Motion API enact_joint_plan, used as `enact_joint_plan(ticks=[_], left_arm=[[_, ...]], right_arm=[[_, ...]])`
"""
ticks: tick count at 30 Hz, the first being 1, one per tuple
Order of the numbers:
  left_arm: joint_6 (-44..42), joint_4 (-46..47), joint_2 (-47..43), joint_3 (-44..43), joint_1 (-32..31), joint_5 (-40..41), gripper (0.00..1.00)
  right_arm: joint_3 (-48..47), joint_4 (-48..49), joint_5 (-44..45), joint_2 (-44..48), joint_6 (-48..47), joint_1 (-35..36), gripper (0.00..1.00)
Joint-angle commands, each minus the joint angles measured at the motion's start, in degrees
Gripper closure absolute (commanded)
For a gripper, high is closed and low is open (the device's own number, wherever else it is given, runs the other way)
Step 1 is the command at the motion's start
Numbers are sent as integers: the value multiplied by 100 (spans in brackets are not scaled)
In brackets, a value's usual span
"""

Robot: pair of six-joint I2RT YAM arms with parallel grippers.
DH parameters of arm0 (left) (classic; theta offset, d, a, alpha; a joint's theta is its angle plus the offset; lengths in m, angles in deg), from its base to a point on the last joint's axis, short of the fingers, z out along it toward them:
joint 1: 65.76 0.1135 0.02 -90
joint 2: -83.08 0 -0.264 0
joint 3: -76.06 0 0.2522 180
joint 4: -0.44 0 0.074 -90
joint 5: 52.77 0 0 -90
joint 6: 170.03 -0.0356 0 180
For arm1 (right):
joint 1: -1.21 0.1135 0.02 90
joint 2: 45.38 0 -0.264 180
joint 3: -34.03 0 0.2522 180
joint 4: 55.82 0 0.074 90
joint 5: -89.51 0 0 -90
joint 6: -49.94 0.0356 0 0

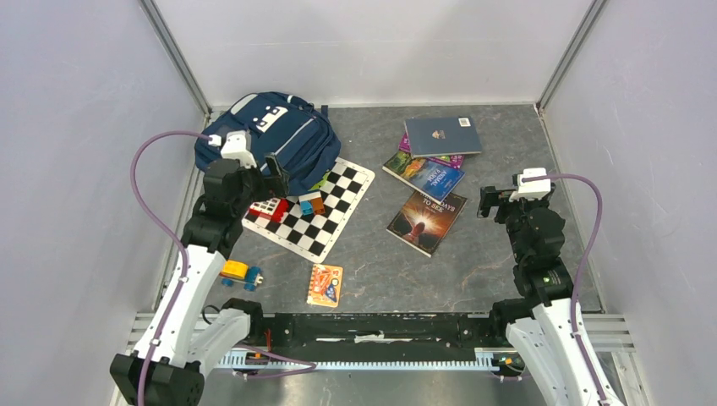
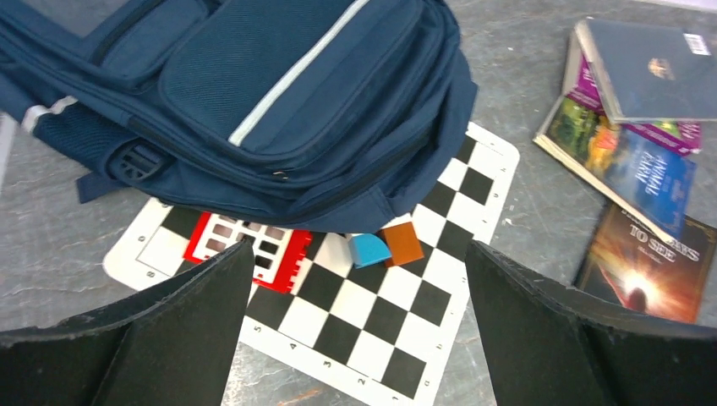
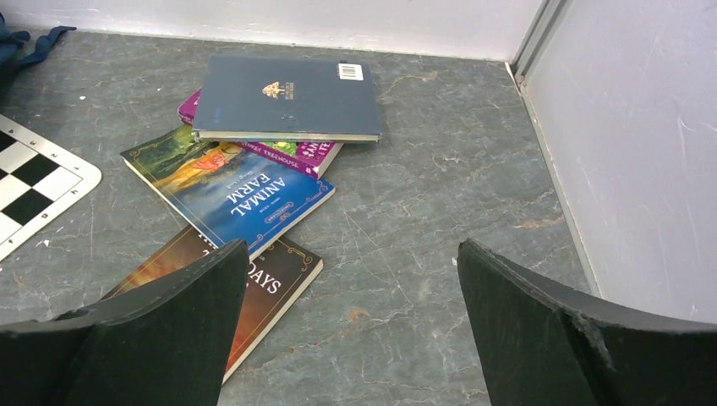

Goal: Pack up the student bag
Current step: Pick up the student bag at the corner of the board.

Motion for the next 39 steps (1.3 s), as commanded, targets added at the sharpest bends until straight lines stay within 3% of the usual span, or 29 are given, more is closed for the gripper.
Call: enact_joint_plan(ticks=[1, 5, 12, 17, 20, 25, 35, 39], left_arm=[[-251, -65, 188, -400, 9, 546, 0], [-579, -297, 845, -829, 9, 517, 0], [-1210, -1120, 3054, -2430, 9, 1176, 0], [-1400, -1140, 3923, -3034, -109, 523, 0], [-1763, -1141, 4217, -3115, -501, 387, 0], [-2253, -1104, 4607, -2955, -1331, 1111, 0], [-2123, -1022, 5074, -2920, -1476, 2258, 0], [-2246, -841, 5232, -2826, -1691, 3182, 0]], right_arm=[[-163, 150, 112, 52, -42, 1, 2], [-172, 132, 69, 40, -54, 3, 2], [-136, 123, 40, 35, -58, -3, 2], [-136, 147, 65, 12, -72, 1, 2], [-135, 145, 32, -44, -71, -3, 2], [-153, 123, 25, -56, -85, 6, 2], [-153, 106, -69, -39, -94, 2, 2], [-144, 96, -101, -36, -95, 1, 2]])
